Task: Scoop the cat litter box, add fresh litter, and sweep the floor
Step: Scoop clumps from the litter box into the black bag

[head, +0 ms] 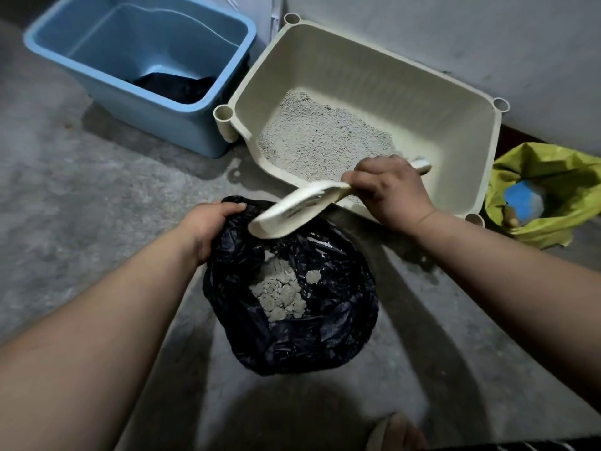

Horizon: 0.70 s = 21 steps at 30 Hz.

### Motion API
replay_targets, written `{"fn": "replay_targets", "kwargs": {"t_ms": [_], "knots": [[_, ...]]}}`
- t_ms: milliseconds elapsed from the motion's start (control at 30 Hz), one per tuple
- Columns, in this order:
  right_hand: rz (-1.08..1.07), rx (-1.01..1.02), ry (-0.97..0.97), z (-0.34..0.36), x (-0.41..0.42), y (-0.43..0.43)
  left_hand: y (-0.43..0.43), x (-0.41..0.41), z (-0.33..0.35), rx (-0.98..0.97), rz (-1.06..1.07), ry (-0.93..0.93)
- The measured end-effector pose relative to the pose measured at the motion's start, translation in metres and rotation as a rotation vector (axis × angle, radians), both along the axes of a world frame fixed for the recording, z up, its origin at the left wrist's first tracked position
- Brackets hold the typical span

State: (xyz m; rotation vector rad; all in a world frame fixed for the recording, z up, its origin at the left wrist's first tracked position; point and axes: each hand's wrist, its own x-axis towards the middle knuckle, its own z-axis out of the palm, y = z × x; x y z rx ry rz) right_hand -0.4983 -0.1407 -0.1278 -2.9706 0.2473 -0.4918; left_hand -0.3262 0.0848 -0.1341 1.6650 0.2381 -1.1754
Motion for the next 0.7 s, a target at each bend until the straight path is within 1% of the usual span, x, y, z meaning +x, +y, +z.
{"fn": "replay_targets", "kwargs": {"t_ms": [33, 100, 133, 200, 267, 367, 500, 533, 600, 667, 700], "knots": [[-0.030, 0.038, 0.039, 0.000, 0.000, 0.003, 0.002, 0.002, -0.001, 0.012, -0.022, 0.000], [-0.219, 0.170, 0.141, 0.004, 0.001, 0.003, 0.006, 0.003, -0.004, 0.050, -0.109, -0.027], [-0.311, 0.194, 0.238, 0.005, 0.003, 0.000, 0.009, 0.003, -0.005, 0.076, -0.182, -0.046], [-0.414, 0.171, 0.400, 0.006, 0.007, -0.007, 0.016, 0.002, -0.007, 0.119, -0.386, -0.088], [-0.518, 0.219, 0.410, 0.005, 0.011, -0.013, 0.022, 0.000, -0.008, 0.180, -0.650, -0.125], [-0.648, 0.344, 0.451, 0.003, 0.014, -0.025, 0.028, -0.003, -0.015, 0.358, -1.019, -0.091], [-0.753, 0.392, 0.490, 0.005, 0.014, -0.038, 0.032, 0.002, -0.032, 0.536, -1.321, -0.096], [-0.773, 0.401, 0.519, 0.005, 0.015, -0.040, 0.034, 0.003, -0.034, 0.565, -1.331, -0.110], [-0.797, 0.443, 0.597, 0.007, 0.017, -0.044, 0.035, 0.007, -0.035, 0.591, -1.284, -0.168], [-0.837, 0.538, 0.653, 0.010, 0.020, -0.045, 0.033, 0.011, -0.039, 0.594, -1.236, -0.259], [-0.865, 0.607, 0.647, 0.011, 0.021, -0.044, 0.032, 0.012, -0.040, 0.587, -1.218, -0.295]]}}
